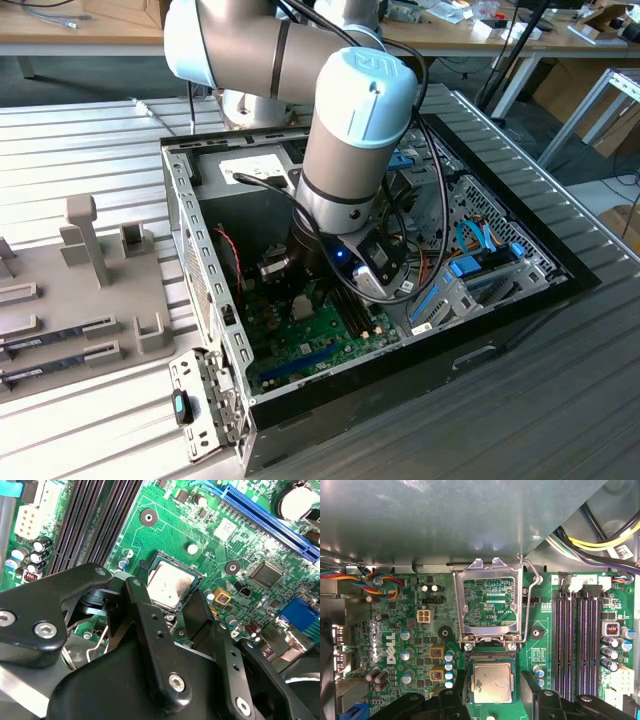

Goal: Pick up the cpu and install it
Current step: 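Place the cpu into insertion slot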

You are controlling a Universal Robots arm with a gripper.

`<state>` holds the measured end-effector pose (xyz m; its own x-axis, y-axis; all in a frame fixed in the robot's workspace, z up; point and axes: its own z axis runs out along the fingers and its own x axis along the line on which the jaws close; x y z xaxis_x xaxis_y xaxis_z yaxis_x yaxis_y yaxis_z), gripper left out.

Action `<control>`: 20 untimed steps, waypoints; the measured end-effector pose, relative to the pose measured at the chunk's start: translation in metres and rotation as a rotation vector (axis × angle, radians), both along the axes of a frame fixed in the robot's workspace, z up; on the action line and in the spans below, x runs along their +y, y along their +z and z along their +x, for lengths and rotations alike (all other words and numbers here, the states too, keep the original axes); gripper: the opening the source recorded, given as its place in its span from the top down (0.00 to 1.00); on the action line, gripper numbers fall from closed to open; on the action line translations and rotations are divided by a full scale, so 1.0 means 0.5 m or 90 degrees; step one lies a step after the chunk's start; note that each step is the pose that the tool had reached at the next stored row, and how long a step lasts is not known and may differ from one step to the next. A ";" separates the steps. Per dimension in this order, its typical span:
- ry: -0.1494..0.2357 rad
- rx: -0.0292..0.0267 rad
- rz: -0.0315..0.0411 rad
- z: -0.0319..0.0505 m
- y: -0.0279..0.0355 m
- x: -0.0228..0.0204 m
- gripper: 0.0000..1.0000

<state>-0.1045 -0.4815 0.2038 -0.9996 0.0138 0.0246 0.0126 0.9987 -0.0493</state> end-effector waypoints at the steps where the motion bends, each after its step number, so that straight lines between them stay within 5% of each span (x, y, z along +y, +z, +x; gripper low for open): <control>1: 0.000 0.0000 0.0000 0.000 0.000 0.0000 0.45; 9: 0.012 0.0000 -0.0013 0.000 -0.001 0.0000 0.45; 12: 0.012 0.0000 -0.0014 0.000 0.000 -0.0001 0.62; 20: 0.012 0.0000 -0.0013 -0.002 0.000 -0.0001 0.62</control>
<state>-0.1055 -0.4815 0.2036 -0.9997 -0.0050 0.0246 -0.0062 0.9987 -0.0514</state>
